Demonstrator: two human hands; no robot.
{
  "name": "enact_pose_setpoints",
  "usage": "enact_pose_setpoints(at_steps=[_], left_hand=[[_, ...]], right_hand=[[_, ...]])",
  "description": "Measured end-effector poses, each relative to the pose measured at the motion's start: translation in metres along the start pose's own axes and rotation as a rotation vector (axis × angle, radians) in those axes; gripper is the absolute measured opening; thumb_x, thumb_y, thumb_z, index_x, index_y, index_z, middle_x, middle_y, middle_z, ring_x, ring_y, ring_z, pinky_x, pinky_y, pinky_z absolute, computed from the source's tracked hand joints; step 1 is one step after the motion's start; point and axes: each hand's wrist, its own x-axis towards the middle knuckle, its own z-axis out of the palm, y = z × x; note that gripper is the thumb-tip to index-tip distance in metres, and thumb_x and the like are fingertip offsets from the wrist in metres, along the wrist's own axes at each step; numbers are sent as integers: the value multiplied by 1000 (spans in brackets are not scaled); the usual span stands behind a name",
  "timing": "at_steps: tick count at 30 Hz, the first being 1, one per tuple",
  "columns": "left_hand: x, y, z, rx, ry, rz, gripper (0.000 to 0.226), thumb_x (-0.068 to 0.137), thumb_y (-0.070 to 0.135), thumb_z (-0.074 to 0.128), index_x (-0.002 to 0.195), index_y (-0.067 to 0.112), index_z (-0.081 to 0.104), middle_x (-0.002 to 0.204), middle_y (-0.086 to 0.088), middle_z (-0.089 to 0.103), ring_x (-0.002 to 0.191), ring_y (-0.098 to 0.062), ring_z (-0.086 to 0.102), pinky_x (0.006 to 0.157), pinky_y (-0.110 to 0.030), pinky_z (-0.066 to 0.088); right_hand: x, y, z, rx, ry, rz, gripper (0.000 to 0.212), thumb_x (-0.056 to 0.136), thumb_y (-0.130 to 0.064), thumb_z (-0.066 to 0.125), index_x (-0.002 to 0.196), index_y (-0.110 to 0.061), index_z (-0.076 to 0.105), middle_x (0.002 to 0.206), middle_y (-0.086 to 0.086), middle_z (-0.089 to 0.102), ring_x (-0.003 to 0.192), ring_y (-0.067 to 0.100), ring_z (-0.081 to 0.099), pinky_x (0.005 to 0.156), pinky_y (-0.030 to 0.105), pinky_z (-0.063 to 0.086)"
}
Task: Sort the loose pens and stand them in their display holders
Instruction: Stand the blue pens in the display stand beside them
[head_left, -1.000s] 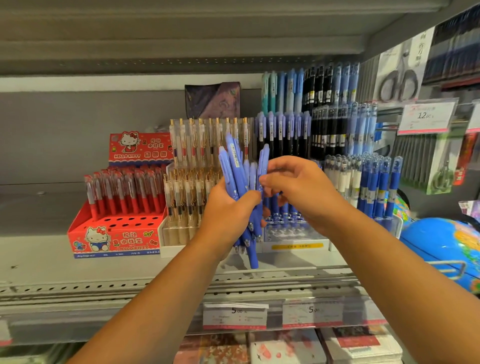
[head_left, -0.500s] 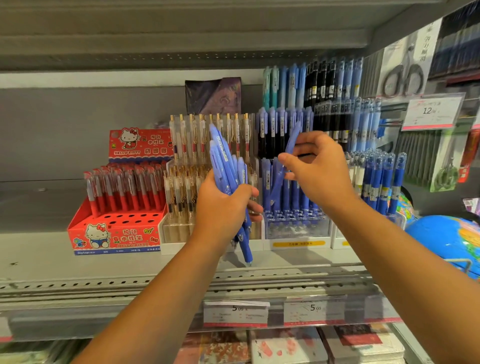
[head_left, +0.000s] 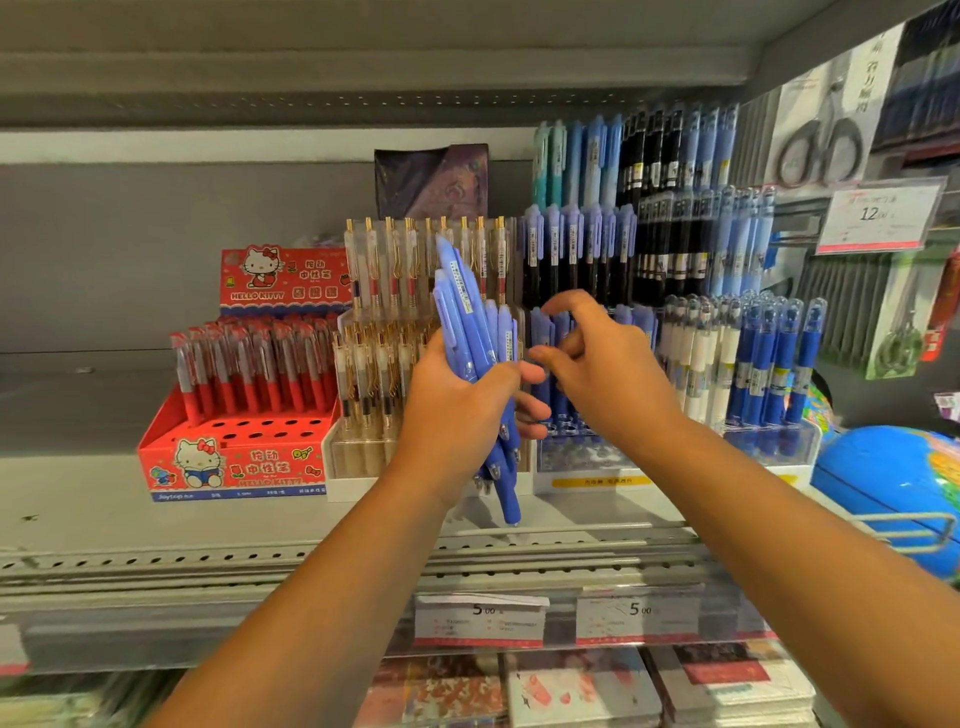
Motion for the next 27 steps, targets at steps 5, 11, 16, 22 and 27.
enact_pose_setpoints(at_steps=[5,11,16,22,27], left_hand=[[-1,2,0,4,4,-5,18,92,3,58,108,10,56,80,-6,74,60,-26,69,54,-36,59],[-2,5,2,16,7,-25,13,92,2,59,100,13,58,80,-6,74,60,-25,70,53,-37,59],[-4,8,4,31,13,-20,16,94,3,60,97,18,63,73,-6,74,61,-25,71,52,-35,59],[-8,11,8,39,65,-63,7,96,8,60,96,16,59,69,-2,74,60,-19,73,46,-27,55],[-5,9,4,183,125,-36,11,96,10,60,89,18,59,59,5,69,46,-12,63,42,-35,54]], right_hand=[[-1,-1,-6,-43,-48,-10,31,93,-27,65,119,-26,47,60,-1,59,57,19,58,55,45,53],[-8,-14,-12,-65,89,-29,27,98,-29,52,125,-27,54,81,-8,57,68,11,51,57,32,45],[-7,-34,-21,580,-55,125,12,88,-16,71,100,-15,67,87,-2,68,74,3,64,65,16,50],[-10,-33,-24,682,-54,209,15,85,-5,73,96,-11,66,80,4,69,64,11,67,63,17,53],[-6,-25,-34,759,50,273,13,89,-6,68,96,-17,67,91,10,67,76,16,71,65,28,59]])
